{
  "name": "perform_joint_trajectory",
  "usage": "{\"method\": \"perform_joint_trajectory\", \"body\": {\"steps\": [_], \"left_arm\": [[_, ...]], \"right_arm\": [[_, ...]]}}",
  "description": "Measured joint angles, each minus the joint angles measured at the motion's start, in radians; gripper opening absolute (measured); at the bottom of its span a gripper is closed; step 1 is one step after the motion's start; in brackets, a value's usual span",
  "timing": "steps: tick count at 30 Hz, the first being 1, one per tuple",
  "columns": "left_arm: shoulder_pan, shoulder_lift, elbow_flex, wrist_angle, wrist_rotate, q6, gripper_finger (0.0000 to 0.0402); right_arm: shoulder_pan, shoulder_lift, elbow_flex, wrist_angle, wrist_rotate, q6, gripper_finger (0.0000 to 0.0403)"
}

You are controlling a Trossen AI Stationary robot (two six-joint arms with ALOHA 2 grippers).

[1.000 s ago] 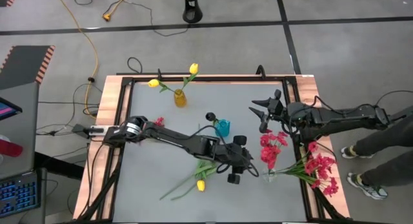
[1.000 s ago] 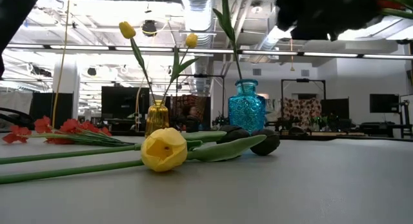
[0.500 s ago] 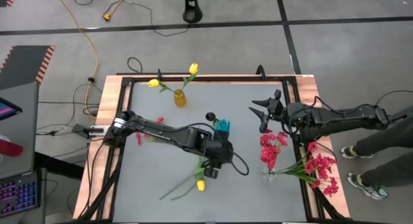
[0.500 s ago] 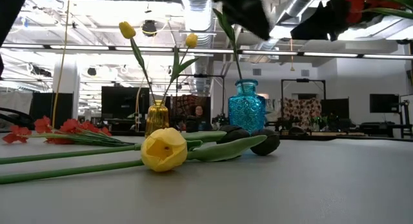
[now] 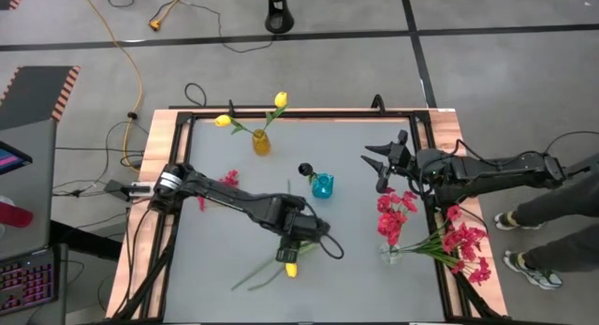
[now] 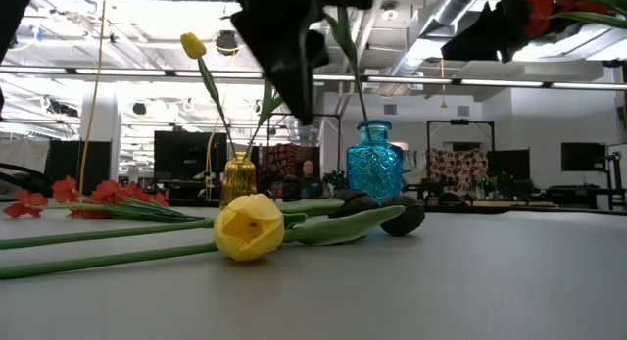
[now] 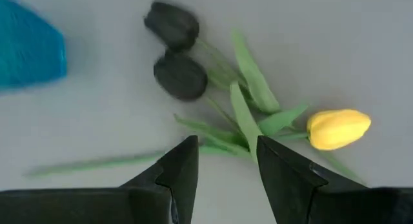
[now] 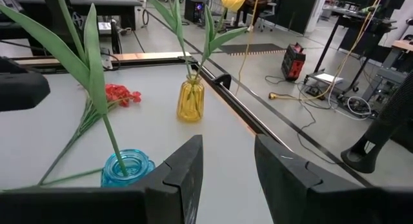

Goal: Sort flowers into vase by color
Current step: Put the left black flower into the blue vase

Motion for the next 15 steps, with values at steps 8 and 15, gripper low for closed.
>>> {"method": "perform_joint_trajectory", "body": {"steps": [8, 15], "left_arm": [[-0.003, -0.097, -0.17, 0.083, 0.045, -0.233, 0.0146], [-0.017, -0.221, -0.419, 0.342, 0.06, -0.401, 0.0146]], "right_arm": [[0.0, 0.0, 0.0, 0.0, 0.0, 0.0, 0.0166], [0.0, 0.0, 0.0, 0.001, 0.0, 0.003, 0.0166]]}}
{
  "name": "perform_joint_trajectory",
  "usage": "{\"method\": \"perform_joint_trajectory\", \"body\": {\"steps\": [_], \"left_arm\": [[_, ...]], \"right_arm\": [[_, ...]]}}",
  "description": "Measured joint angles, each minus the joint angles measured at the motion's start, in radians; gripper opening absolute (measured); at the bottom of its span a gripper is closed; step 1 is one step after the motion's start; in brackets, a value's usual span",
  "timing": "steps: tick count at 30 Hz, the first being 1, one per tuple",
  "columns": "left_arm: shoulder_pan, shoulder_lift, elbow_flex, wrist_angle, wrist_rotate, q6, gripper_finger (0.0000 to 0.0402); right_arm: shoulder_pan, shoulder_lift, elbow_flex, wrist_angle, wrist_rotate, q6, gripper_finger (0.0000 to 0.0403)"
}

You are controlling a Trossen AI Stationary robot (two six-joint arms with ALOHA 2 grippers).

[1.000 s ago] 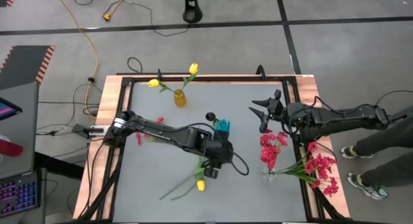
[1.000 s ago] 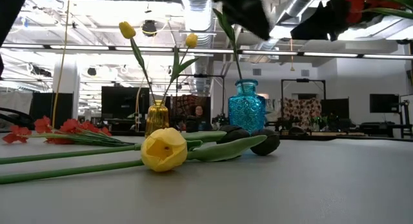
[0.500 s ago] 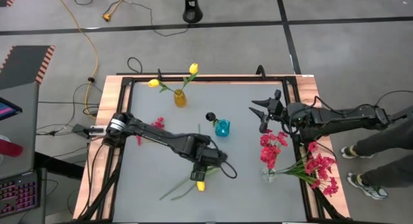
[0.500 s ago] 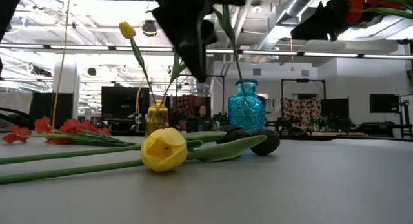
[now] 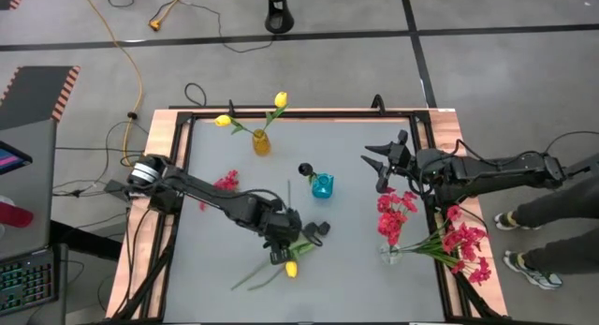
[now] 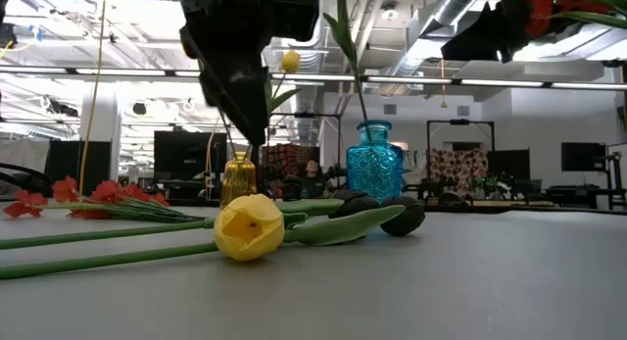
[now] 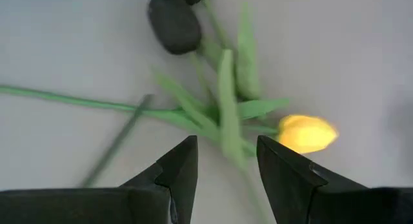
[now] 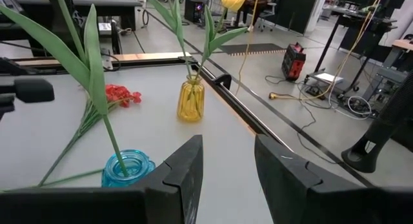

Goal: Sort flowers into vase by color
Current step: Put the left black flower into the blue vase

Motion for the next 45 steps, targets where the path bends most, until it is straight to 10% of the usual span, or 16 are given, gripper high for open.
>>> {"method": "perform_joint_trajectory", "body": {"steps": [18, 45], "left_arm": [[-0.021, -0.052, -0.195, 0.269, 0.084, -0.07, 0.0146], [-0.106, -0.031, -0.282, 0.342, -0.085, -0.155, 0.0146]], "right_arm": [[0.0, 0.0, 0.0, 0.0, 0.0, 0.021, 0.0166], [0.0, 0.0, 0.0, 0.0, 0.0, 0.014, 0.0166]]}}
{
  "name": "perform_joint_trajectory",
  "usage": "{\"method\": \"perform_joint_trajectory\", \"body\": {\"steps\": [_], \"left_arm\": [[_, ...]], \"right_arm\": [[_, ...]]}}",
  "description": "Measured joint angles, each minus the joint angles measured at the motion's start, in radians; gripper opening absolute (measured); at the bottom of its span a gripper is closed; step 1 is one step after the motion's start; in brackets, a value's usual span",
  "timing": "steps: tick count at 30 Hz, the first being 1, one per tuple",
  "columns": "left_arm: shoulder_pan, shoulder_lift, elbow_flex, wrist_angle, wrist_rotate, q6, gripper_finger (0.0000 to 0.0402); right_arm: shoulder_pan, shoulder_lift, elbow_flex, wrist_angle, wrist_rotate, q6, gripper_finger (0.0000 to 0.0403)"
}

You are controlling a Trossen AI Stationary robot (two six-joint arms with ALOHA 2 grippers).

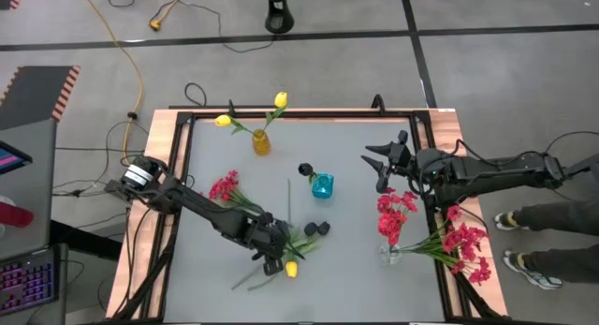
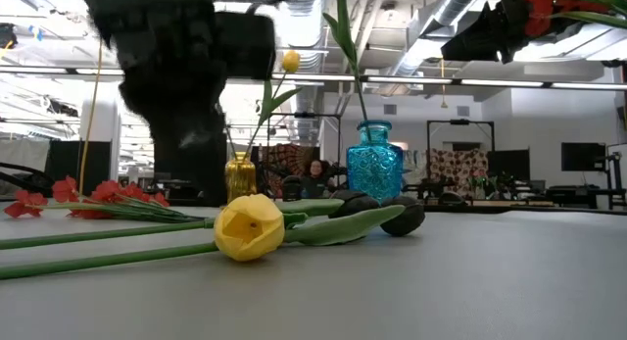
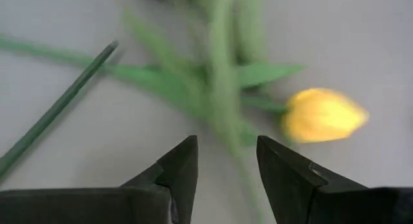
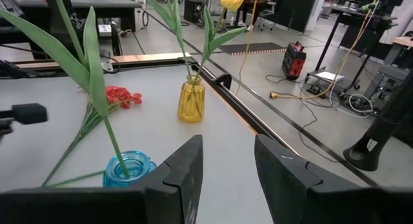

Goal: Sort flowers into vase by color
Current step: Put the left black flower into the blue vase

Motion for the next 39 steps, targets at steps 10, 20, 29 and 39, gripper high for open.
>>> {"method": "perform_joint_trajectory", "body": {"steps": [10, 20, 29, 39], "left_arm": [[-0.006, 0.062, -0.025, 0.094, 0.024, 0.012, 0.0146], [-0.003, 0.082, -0.019, 0.105, 0.032, 0.007, 0.014], [-0.003, 0.051, -0.021, 0.058, 0.037, 0.026, 0.0079], [-0.001, 0.051, -0.021, 0.061, 0.038, 0.055, 0.0006]], "right_arm": [[-0.002, 0.0, 0.0, 0.001, 0.001, 0.0, 0.0166], [-0.003, 0.0, 0.0, 0.0, 0.003, -0.001, 0.0166], [-0.003, 0.0, 0.0, 0.0, 0.003, 0.0, 0.0166], [-0.003, 0.0, 0.0, 0.0, 0.003, 0.0, 0.0166]]}}
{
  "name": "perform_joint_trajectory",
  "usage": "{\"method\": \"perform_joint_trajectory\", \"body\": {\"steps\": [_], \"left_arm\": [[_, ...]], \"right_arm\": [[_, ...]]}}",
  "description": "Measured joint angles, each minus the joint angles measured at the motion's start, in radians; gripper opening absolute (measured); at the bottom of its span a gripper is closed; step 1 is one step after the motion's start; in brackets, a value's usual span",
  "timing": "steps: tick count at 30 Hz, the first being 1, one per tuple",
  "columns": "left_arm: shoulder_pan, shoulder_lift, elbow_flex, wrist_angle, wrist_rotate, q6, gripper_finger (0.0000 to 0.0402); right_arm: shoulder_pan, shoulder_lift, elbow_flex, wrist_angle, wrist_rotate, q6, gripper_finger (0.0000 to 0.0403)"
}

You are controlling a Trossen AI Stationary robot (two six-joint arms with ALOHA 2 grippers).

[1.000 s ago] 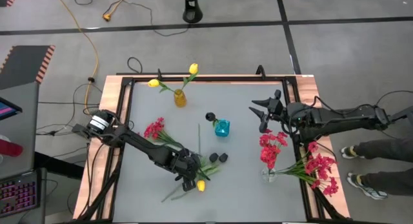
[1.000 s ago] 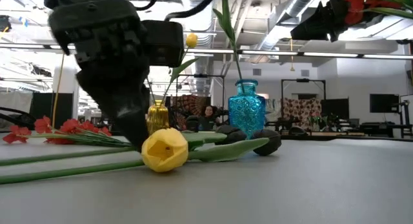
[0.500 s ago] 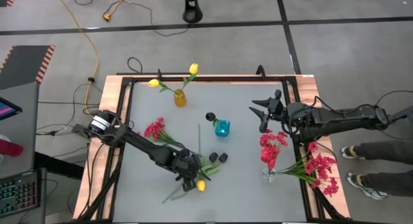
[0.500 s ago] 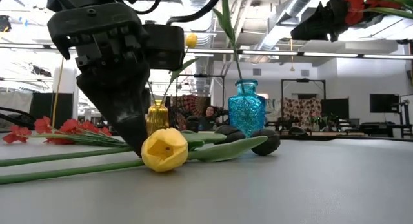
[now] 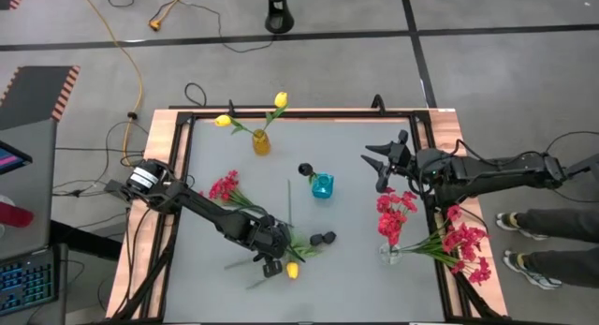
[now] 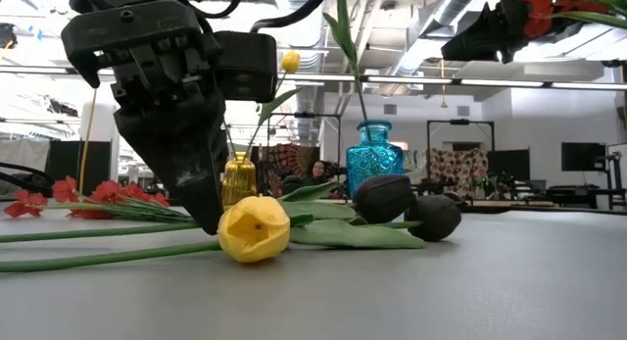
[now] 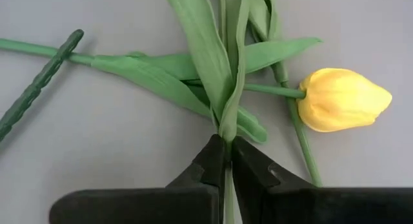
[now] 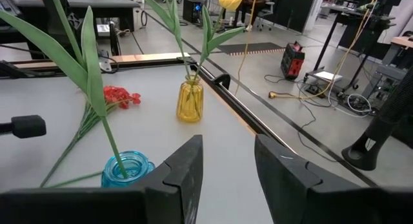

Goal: Sort flowers into vase by color
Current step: Put the left black flower into the blue vase

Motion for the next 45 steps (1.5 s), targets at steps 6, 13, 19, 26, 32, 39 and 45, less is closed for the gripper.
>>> {"method": "perform_joint_trajectory", "body": {"steps": [6, 13, 19, 26, 32, 39, 45], "left_arm": [[0.021, -0.051, 0.0, -0.021, -0.013, 0.023, 0.0002], [0.043, -0.226, 0.0, 0.002, -0.202, 0.136, 0.0002], [0.041, -0.296, 0.0, 0.238, -0.409, 0.324, 0.0002], [0.046, -0.225, 0.0, 0.717, -0.412, 0.697, 0.0002], [0.049, -0.183, 0.0, 1.061, -0.41, 1.02, 0.0002], [0.088, -0.167, 0.0, 1.197, -0.28, 1.105, 0.0002], [0.157, -0.166, 0.0, 1.202, -0.168, 1.113, 0.0002]], "right_arm": [[0.0, 0.0, 0.0, 0.0, 0.0, 0.0, 0.0166], [0.0, 0.0, 0.0, 0.0, 0.0, 0.0, 0.0166], [0.0, 0.0, 0.0, 0.0, 0.0, 0.0, 0.0166], [-0.003, 0.0, 0.0, 0.0, 0.0, 0.0, 0.0166], [-0.004, 0.0, 0.0, 0.0, 0.0, 0.0, 0.0166], [-0.004, 0.0, 0.0, 0.0, 0.0, 0.0, 0.0166], [-0.005, 0.0, 0.0, 0.0, 0.0, 0.0, 0.0166]]}}
